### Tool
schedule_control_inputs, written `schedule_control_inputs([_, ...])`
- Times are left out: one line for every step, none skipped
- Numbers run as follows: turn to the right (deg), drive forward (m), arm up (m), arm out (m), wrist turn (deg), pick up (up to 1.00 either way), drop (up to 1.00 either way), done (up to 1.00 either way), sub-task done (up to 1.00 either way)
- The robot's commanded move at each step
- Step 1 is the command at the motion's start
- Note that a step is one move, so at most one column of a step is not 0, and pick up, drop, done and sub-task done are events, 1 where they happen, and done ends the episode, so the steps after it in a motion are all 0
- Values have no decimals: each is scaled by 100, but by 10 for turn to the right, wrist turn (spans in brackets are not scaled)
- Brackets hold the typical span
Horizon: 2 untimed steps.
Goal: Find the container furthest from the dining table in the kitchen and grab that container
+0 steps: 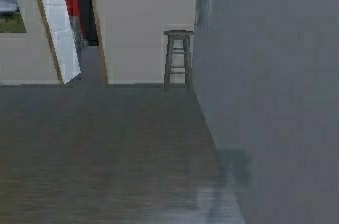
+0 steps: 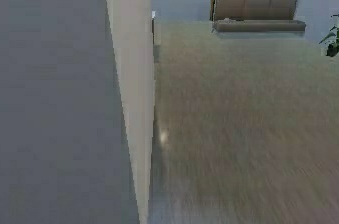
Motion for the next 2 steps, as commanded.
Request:
schedule_control_inputs([-240, 0, 0, 0, 0, 0, 0, 0, 0])
schedule_control_inputs([0, 100, 0, 0, 0, 0, 0, 0, 0])
